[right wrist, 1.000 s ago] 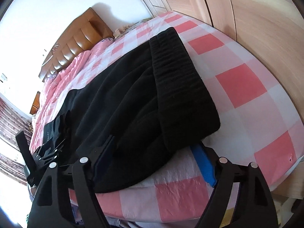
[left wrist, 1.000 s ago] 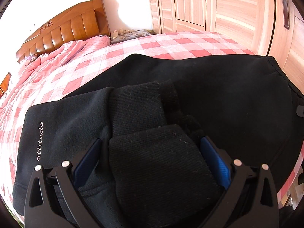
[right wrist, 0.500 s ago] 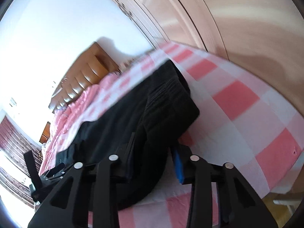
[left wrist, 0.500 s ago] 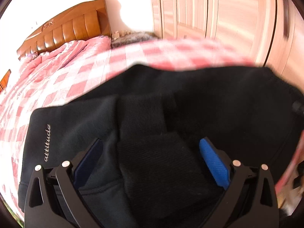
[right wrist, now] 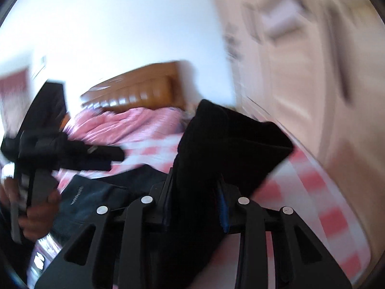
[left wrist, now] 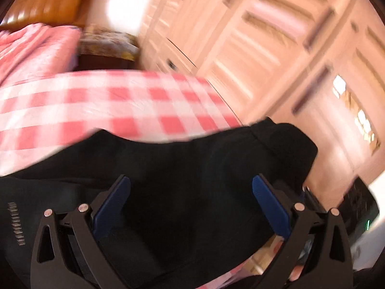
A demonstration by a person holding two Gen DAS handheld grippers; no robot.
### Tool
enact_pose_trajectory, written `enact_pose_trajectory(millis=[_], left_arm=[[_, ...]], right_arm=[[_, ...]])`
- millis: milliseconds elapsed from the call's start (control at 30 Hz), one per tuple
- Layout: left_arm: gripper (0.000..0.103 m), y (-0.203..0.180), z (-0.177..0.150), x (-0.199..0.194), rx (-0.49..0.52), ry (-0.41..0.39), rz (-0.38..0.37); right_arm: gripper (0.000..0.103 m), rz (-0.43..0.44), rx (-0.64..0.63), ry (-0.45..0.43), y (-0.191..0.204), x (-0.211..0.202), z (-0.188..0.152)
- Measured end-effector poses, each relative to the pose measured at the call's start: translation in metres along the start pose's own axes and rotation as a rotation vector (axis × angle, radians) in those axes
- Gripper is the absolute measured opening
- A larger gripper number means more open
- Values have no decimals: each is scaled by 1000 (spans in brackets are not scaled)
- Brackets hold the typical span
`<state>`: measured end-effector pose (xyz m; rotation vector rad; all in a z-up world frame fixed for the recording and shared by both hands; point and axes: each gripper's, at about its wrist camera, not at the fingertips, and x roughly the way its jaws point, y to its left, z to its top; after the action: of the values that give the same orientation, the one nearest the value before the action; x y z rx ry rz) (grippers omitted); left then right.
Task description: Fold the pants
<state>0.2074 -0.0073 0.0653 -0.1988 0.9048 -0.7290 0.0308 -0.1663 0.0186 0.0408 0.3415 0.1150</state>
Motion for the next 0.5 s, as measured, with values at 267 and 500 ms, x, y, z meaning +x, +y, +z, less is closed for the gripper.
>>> enact_pose_trajectory(millis=[267, 500], left_arm=[[101, 153, -45, -22, -447, 134, -258], [101, 183, -69, -15, -526, 58, -478]], right_arm=[[33, 105, -486, 2, 156, 23, -69], [32, 116, -571, 36, 154, 26, -93]])
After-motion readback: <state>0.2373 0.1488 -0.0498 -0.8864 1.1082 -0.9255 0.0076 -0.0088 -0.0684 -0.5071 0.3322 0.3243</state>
